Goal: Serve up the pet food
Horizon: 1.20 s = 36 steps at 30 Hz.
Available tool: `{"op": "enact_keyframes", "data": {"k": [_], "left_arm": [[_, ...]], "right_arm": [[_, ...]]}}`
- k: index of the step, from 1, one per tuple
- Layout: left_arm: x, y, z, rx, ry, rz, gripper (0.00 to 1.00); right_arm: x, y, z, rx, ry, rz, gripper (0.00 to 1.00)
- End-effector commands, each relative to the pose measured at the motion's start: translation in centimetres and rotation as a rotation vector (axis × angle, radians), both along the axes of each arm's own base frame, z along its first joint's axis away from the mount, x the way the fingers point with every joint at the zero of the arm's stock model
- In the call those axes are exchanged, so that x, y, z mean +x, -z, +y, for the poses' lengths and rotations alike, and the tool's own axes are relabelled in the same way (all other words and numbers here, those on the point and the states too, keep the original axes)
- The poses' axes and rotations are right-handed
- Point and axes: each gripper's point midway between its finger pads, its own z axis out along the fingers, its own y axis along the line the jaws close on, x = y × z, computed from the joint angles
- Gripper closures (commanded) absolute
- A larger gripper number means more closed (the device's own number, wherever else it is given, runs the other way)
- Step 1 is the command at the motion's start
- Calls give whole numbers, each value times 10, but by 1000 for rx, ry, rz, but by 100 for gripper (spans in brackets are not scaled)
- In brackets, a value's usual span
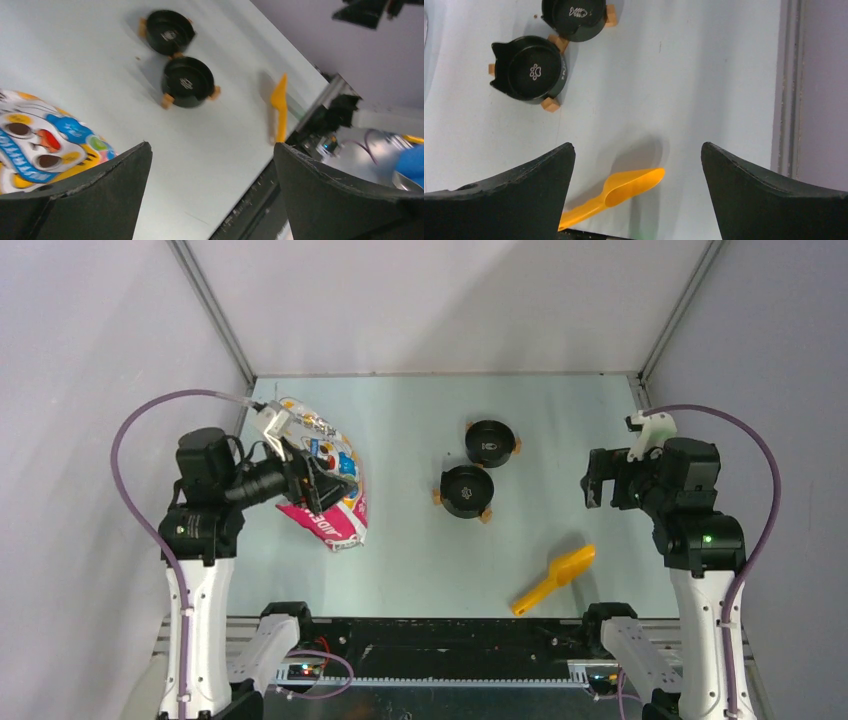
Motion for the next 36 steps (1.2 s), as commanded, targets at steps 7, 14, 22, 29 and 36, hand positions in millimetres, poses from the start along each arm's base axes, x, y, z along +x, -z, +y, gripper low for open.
{"op": "enact_keyframes", "data": {"k": [7,14,22,29,36], "left_arm": [[-31,14,2,89,41,61,2],[17,-9,82,273,-486,30,7],[46,-28,121,316,-722,27,13],[71,-25,145,384,-836,58,16],[102,-3,157,454,-842,152,22]], "right_arm": [[15,-11,20,9,-181,-88,3],[24,-52,51,51,-357,-223,7],[25,-83,54,60,-346,-246,8],[-6,-80,40,12,-291,-198,8],[-26,-69,35,-12,-276,-164,7]]}}
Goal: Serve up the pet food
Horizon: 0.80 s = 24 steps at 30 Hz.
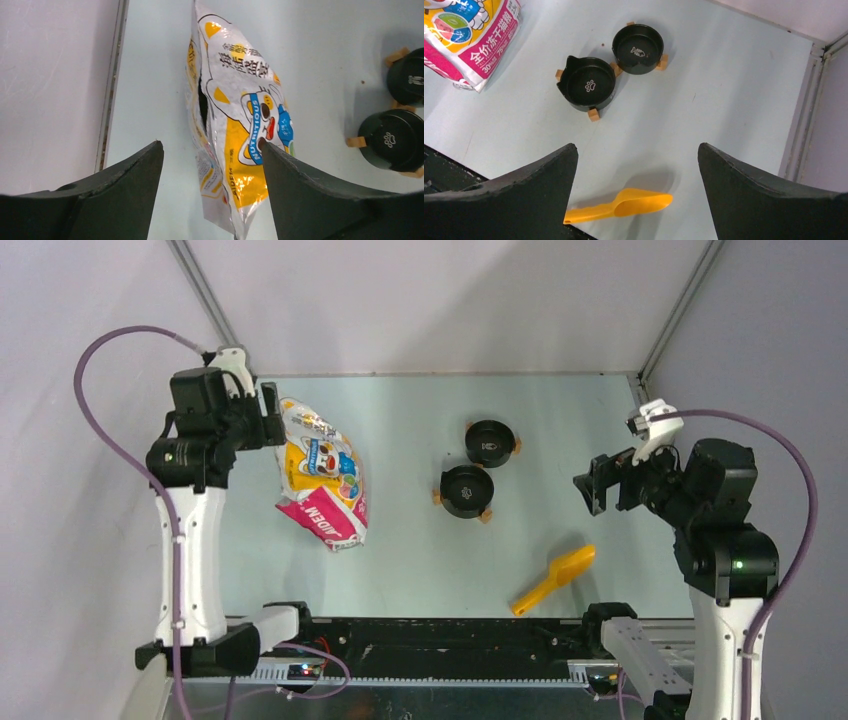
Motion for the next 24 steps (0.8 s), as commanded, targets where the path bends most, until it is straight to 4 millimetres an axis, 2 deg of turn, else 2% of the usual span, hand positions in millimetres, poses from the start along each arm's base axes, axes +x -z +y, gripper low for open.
{"op": "enact_keyframes", "data": {"k": [1,6,10,12,18,22,24], "left_arm": [[19,-2,14,36,-46,5,22],[45,16,16,29,-52,46,30],[61,37,14,15,-43,110,41],[65,48,15,17,-44,144,50],[62,70,16,25,-42,203,68],[55,69,13,18,-28,199,83],[50,66,10,12,-19,187,87]], "right_arm": [[-13,6,-6,-26,23,31,7],[-18,12,-7,-21,27,50,7],[-20,13,-4,-6,18,60,8],[-21,13,-3,0,14,61,8],[-19,13,-6,15,35,67,8],[-17,14,-4,28,30,77,8],[-15,15,-4,34,29,81,8]]}}
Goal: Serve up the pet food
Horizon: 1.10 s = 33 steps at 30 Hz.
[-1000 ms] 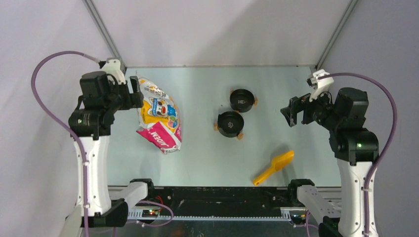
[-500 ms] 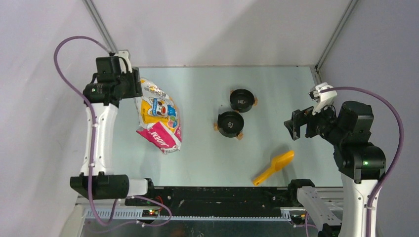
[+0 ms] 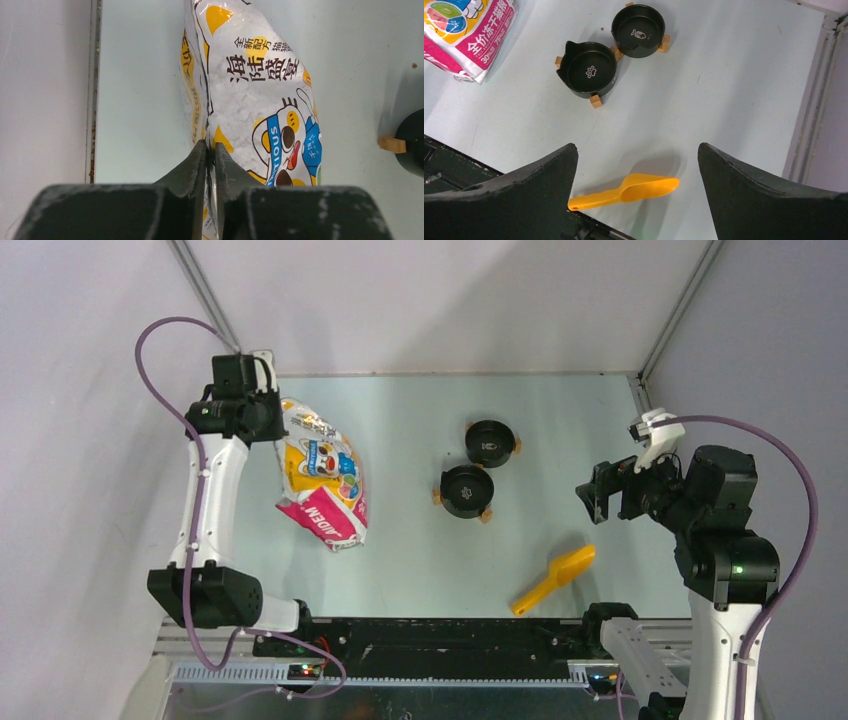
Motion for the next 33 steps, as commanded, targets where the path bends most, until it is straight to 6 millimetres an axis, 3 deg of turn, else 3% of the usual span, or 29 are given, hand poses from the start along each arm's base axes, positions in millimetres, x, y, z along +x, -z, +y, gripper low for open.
{"op": "enact_keyframes", "data": {"k": [1,4,8,10,11,13,15,20,26,33], "left_arm": [[-13,-19,-2,-2,20,-68,87],[-20,-25,-1,30,51,-84,99],[-31,-36,5,73,50,-118,99],[-36,-41,5,82,55,-135,79],[-37,-43,6,85,48,-140,60],[-41,-45,8,84,20,-136,46],[-44,-44,10,79,0,-132,44],[-45,-37,14,29,-35,-109,53],[-39,-33,15,-102,-51,-101,72],[-25,-31,7,-181,-36,-112,73]], "right_arm": [[4,1,4,30,-10,13,8],[6,3,4,38,-10,23,8],[7,3,5,46,-14,27,8],[8,4,6,48,-14,27,8],[8,5,6,49,-15,29,8],[8,6,6,52,-17,34,8],[8,6,6,53,-17,35,8],[7,8,6,54,-17,41,8],[7,13,5,51,-14,51,8],[7,16,5,49,-16,63,8]]}}
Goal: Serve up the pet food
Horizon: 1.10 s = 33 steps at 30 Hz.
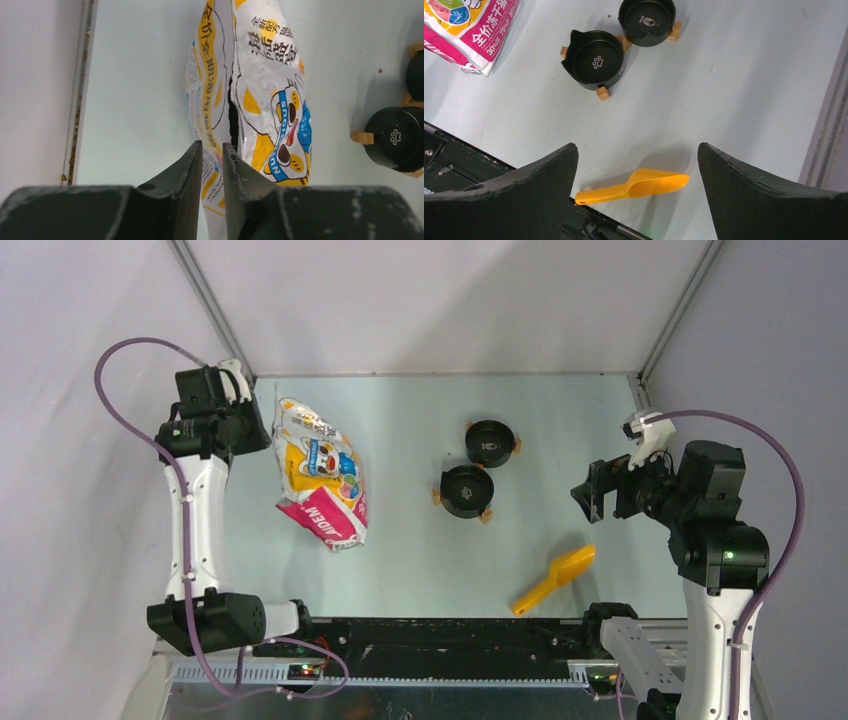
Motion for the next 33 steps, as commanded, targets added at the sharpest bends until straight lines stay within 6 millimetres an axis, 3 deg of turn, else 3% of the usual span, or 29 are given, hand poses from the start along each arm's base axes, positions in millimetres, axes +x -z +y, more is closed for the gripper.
{"op": "enact_keyframes", "data": {"k": [1,15,33], "left_arm": [[13,-16,-12,-76,22,-71,73],[30,-19,-13,-107,25,-86,75],[22,-8,-41,-149,128,-53,69]], "right_arm": [[2,-1,1,15,2,-4,8],[-1,8,0,38,17,18,8],[0,17,1,57,17,40,8]]}}
